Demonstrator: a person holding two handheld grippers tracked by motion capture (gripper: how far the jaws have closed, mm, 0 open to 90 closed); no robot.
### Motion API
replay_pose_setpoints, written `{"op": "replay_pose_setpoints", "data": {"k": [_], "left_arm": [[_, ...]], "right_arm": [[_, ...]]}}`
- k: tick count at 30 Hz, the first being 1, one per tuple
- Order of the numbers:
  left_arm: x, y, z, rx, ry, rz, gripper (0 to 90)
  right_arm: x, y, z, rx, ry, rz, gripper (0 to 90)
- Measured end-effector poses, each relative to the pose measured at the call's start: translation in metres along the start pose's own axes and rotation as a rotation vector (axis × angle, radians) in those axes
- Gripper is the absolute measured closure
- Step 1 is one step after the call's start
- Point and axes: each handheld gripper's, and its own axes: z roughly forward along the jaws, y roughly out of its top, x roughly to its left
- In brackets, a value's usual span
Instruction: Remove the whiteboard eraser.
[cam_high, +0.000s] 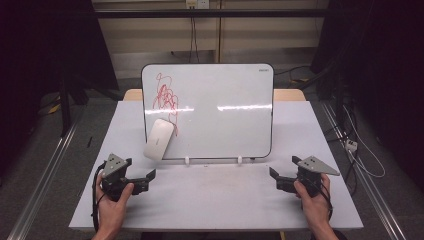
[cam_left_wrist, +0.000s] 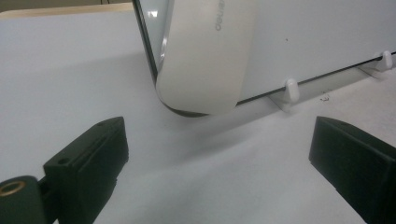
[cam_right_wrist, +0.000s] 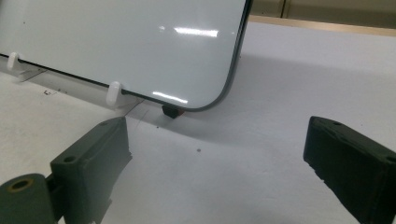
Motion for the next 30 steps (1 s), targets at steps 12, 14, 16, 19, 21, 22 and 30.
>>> {"op": "replay_pose_setpoints", "data": {"k": [12, 14, 16, 19, 21, 22, 30], "left_arm": [[-0.002, 0.006, -0.001, 0.012, 0.008, 0.052, 6.2], [-0.003, 0.007, -0.001, 0.011, 0.001, 0.048, 6.3], [-0.004, 0.008, 0.000, 0.020, -0.014, 0.055, 6.0], [-0.006, 0.011, 0.002, 0.027, -0.024, 0.068, 6.1], [-0.006, 0.013, 0.001, 0.023, -0.017, 0.075, 7.4], [-0.006, 0.014, 0.001, 0.018, -0.024, 0.072, 7.4], [-0.005, 0.022, 0.002, 0.015, -0.014, 0.116, 8.1]], "right_arm": [[-0.002, 0.000, 0.000, 0.007, 0.007, 0.010, 8.2], [-0.002, 0.000, 0.000, 0.011, 0.013, 0.010, 8.5], [-0.002, 0.000, 0.000, 0.010, 0.012, 0.004, 8.4], [-0.002, 0.000, 0.000, 0.013, 0.009, 0.004, 8.1], [-0.001, 0.000, 0.000, 0.019, 0.007, 0.004, 7.9], [-0.001, 0.000, 0.000, 0.019, 0.007, 0.004, 7.9], [0.000, 0.000, 0.001, 0.014, 0.011, -0.002, 7.8]]}}
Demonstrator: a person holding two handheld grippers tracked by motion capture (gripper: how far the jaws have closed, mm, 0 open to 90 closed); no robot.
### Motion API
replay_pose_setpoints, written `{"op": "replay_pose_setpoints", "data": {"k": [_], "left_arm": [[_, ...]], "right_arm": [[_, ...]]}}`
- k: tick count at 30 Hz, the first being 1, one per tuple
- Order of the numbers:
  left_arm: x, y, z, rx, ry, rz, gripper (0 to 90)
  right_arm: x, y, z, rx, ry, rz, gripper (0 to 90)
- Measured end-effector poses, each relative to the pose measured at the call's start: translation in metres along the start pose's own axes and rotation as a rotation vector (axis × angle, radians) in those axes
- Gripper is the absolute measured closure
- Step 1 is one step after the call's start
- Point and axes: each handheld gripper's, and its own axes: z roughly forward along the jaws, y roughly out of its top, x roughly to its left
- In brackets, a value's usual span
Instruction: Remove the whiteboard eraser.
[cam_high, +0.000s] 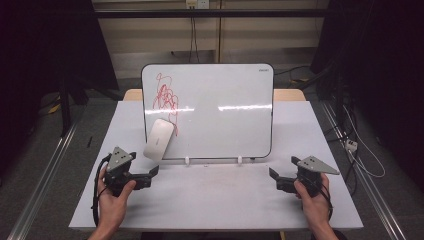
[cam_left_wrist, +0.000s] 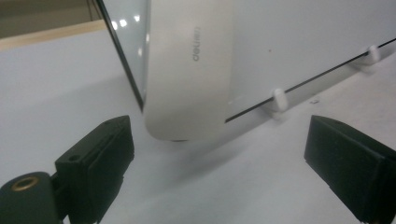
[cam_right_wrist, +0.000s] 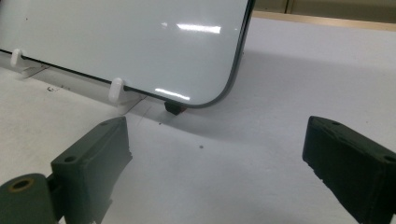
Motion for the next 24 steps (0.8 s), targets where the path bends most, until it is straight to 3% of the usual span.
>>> {"op": "replay_pose_setpoints", "data": {"k": [1, 11, 13, 19, 22, 24], "left_arm": [[0.000, 0.000, 0.000, 0.007, -0.007, -0.023, 8.0], [-0.004, 0.015, 0.001, 0.033, 0.030, 0.031, 10.2], [-0.003, 0.019, 0.000, 0.017, 0.001, 0.046, 8.2], [-0.001, 0.028, 0.006, 0.010, -0.013, 0.056, 7.4], [-0.001, 0.031, 0.008, -0.018, -0.023, 0.063, 6.9], [-0.002, 0.032, 0.011, -0.014, -0.022, 0.049, 6.0]], "right_arm": [[0.000, 0.000, 0.000, 0.001, 0.004, 0.001, 7.8], [0.003, 0.001, 0.001, 0.006, 0.006, -0.004, 7.4], [0.002, 0.001, 0.002, 0.008, 0.006, -0.004, 7.5], [0.002, 0.001, 0.002, 0.008, 0.008, -0.003, 7.5], [0.003, 0.001, 0.002, 0.007, 0.011, -0.003, 7.4], [0.003, 0.001, 0.002, 0.005, 0.012, -0.008, 7.3]]}}
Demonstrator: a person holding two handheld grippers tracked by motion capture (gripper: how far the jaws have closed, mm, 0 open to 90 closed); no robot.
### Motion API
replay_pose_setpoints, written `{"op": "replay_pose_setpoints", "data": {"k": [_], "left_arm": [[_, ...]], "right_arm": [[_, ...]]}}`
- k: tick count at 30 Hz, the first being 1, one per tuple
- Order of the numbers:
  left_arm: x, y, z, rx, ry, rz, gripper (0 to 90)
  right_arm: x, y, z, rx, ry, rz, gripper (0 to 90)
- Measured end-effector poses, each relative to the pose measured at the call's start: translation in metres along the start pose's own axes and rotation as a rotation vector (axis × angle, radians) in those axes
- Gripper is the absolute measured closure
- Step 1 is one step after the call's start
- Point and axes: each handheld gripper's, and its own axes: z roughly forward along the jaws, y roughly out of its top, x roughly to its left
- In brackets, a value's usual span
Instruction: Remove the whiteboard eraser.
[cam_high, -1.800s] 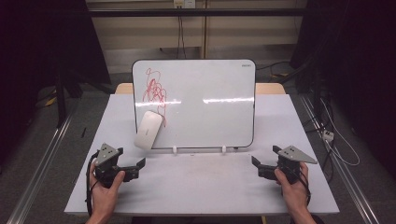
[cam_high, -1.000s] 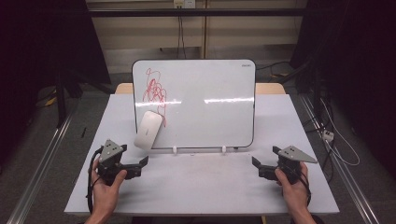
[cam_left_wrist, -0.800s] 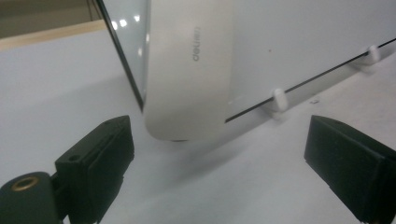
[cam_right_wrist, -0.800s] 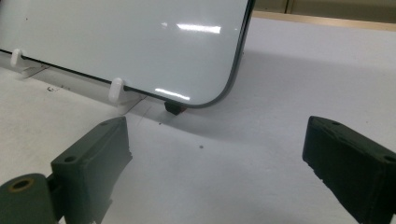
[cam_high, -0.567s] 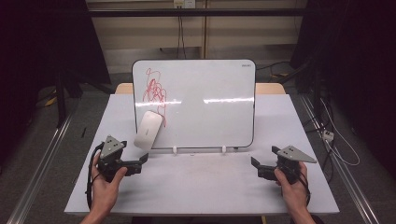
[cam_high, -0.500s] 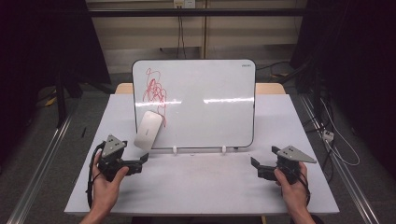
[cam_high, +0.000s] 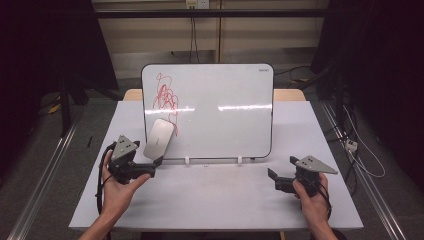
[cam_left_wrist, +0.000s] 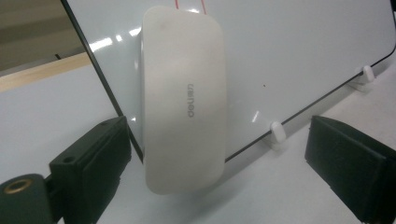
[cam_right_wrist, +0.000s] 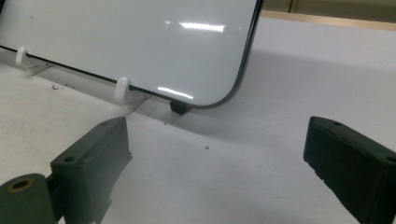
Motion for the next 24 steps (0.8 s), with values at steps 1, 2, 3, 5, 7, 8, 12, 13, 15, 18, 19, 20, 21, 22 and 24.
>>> {"op": "replay_pose_setpoints", "data": {"k": [1, 2, 3, 5, 7, 8, 12, 13, 15, 18, 19, 20, 21, 22, 24], "left_arm": [[0.000, 0.001, 0.001, 0.005, 0.000, 0.004, 5.8], [0.000, 0.003, 0.003, 0.007, 0.001, 0.013, 5.8], [-0.001, 0.005, 0.004, 0.008, 0.007, 0.016, 5.8], [0.000, 0.009, 0.008, 0.018, -0.002, 0.014, 7.3], [-0.001, 0.013, 0.012, 0.022, 0.015, 0.017, 7.1], [0.001, 0.016, 0.015, 0.020, 0.015, 0.019, 6.7], [0.002, 0.018, 0.021, 0.028, 0.027, 0.014, 6.8], [0.003, 0.018, 0.025, 0.042, 0.058, 0.048, 6.9], [0.004, 0.017, 0.026, 0.054, 0.066, 0.044, 7.0], [0.007, 0.017, 0.031, 0.069, 0.076, 0.042, 8.3], [0.007, 0.017, 0.033, 0.068, 0.081, 0.046, 9.0], [0.007, 0.019, 0.036, 0.082, 0.093, 0.046, 9.4], [0.007, 0.019, 0.036, 0.082, 0.093, 0.046, 10.2], [0.007, 0.021, 0.038, 0.094, 0.091, 0.047, 11.7], [0.005, 0.024, 0.041, 0.091, 0.107, 0.062, 12.7]], "right_arm": [[0.000, 0.000, 0.000, 0.001, -0.004, 0.005, 7.3], [0.000, 0.000, 0.000, 0.001, -0.004, 0.005, 7.3], [-0.001, 0.000, 0.000, 0.006, -0.002, 0.004, 7.3], [0.000, 0.000, 0.001, 0.003, -0.003, 0.002, 7.3], [0.000, 0.000, 0.001, 0.002, -0.001, -0.001, 7.2], [0.000, 0.000, 0.000, 0.006, -0.003, -0.001, 7.2], [0.000, 0.000, 0.001, 0.004, -0.003, 0.000, 7.2], [0.000, 0.000, 0.001, 0.003, -0.002, -0.001, 7.2], [0.000, 0.000, 0.001, 0.003, -0.001, -0.001, 7.2], [0.000, 0.000, 0.001, 0.006, 0.002, 0.000, 7.2], [0.000, 0.000, 0.001, 0.009, 0.002, 0.001, 7.2], [0.000, 0.000, 0.001, 0.009, 0.003, 0.001, 7.2], [0.000, 0.000, 0.002, 0.007, 0.004, -0.001, 7.2], [0.000, 0.000, 0.002, 0.004, 0.003, -0.005, 7.2], [0.000, 0.000, 0.002, 0.006, 0.005, -0.005, 7.2]]}}
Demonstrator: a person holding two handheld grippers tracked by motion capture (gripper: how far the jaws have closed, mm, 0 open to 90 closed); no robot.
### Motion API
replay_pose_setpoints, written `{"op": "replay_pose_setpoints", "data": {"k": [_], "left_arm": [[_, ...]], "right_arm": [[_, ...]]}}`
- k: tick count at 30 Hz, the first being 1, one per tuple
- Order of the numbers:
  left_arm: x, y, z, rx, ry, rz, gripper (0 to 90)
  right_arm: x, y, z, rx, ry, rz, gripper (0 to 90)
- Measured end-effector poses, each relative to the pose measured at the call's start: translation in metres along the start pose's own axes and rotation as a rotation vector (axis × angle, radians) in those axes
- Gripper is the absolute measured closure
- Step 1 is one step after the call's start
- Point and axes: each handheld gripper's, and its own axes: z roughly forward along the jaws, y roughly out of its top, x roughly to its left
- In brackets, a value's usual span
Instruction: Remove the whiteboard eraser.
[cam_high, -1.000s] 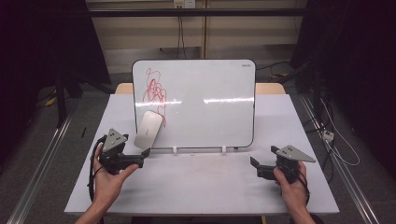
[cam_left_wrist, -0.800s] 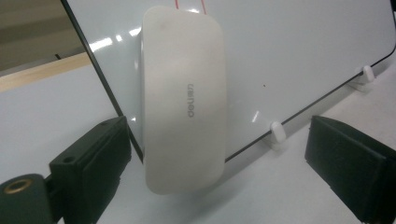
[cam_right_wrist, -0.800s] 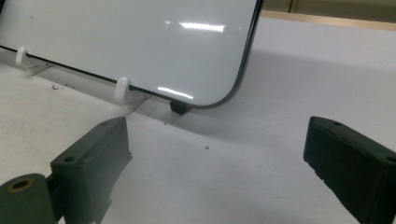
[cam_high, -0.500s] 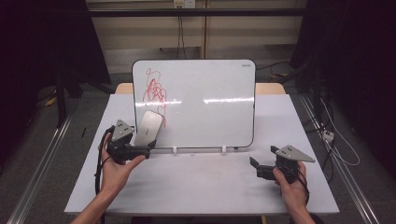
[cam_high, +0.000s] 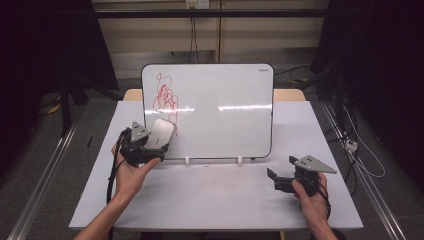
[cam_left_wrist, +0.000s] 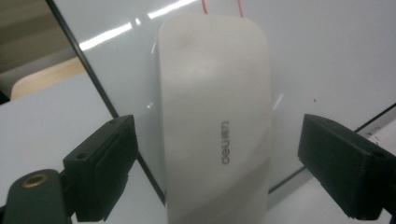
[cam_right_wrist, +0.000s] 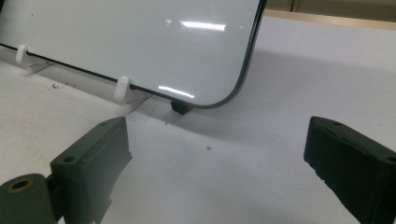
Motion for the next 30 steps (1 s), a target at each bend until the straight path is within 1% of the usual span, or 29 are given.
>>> {"op": "replay_pose_setpoints", "data": {"k": [1, 2, 3, 4, 5, 6, 8, 11, 12, 13, 14, 17, 20, 22, 23, 24, 25, 26, 27, 30], "left_arm": [[-0.001, 0.002, 0.003, 0.014, 0.017, 0.023, 13.8], [-0.001, 0.002, 0.003, 0.014, 0.017, 0.023, 15.4], [-0.002, 0.003, 0.005, 0.027, 0.013, 0.008, 15.4], [-0.002, 0.003, 0.007, 0.044, 0.014, -0.001, 20.7], [-0.003, 0.004, 0.009, 0.047, 0.008, 0.005, 21.4], [-0.005, 0.004, 0.012, 0.048, 0.014, 0.016, 22.7], [-0.006, 0.004, 0.013, 0.053, 0.017, 0.015, 23.4], [-0.006, 0.004, 0.018, 0.072, 0.036, 0.011, 24.3], [-0.006, 0.004, 0.019, 0.078, 0.035, 0.015, 25.4], [-0.006, 0.003, 0.019, 0.084, 0.043, 0.020, 26.0], [-0.006, 0.003, 0.020, 0.082, 0.040, 0.010, 27.9], [-0.006, 0.003, 0.021, 0.082, 0.044, 0.012, 28.4], [-0.008, 0.003, 0.021, 0.087, 0.054, 0.027, 26.6], [-0.011, 0.004, 0.023, 0.094, 0.075, 0.040, 25.9], [-0.011, 0.004, 0.023, 0.094, 0.075, 0.040, 23.9], [-0.013, 0.005, 0.024, 0.102, 0.079, 0.041, 24.8], [-0.014, 0.005, 0.024, 0.107, 0.102, 0.053, 27.3], [-0.015, 0.006, 0.024, 0.111, 0.111, 0.059, 28.1], [-0.014, 0.007, 0.025, 0.113, 0.112, 0.049, 28.8], [-0.014, 0.007, 0.025, 0.120, 0.113, 0.043, 29.2]], "right_arm": [[0.000, 0.000, 0.000, 0.001, -0.002, 0.001, 7.2], [0.000, 0.000, 0.000, 0.001, -0.002, 0.001, 7.2], [0.000, 0.000, 0.000, 0.001, -0.002, 0.002, 7.3], [0.000, 0.000, 0.000, 0.003, 0.000, 0.002, 7.3], [0.000, 0.000, 0.000, 0.002, 0.000, 0.002, 7.3], [0.000, 0.000, -0.001, 0.003, 0.002, 0.002, 7.3], [0.000, 0.000, -0.001, 0.003, 0.002, 0.002, 7.3], [0.000, 0.000, -0.001, 0.003, 0.004, 0.002, 7.3], [0.000, 0.000, -0.001, 0.003, 0.004, 0.001, 7.3], [0.000, 0.000, -0.001, 0.004, 0.005, 0.003, 7.2], [0.001, 0.000, -0.001, 0.003, 0.007, 0.003, 7.3], [0.001, 0.000, -0.001, 0.004, 0.006, 0.002, 7.3], [0.001, 0.000, -0.001, 0.005, 0.006, 0.004, 7.3], [0.001, 0.000, -0.001, 0.004, 0.006, 0.002, 7.4], [0.001, 0.000, -0.001, 0.004, 0.006, 0.002, 7.4], [0.001, 0.000, -0.001, 0.005, 0.006, 0.003, 7.4], [0.001, 0.000, -0.001, 0.007, 0.005, 0.002, 7.4], [0.001, 0.000, -0.001, 0.007, 0.005, 0.001, 7.4], [0.001, 0.000, -0.001, 0.006, 0.004, 0.001, 7.4], [0.001, 0.000, -0.001, 0.007, 0.005, -0.002, 7.4]]}}
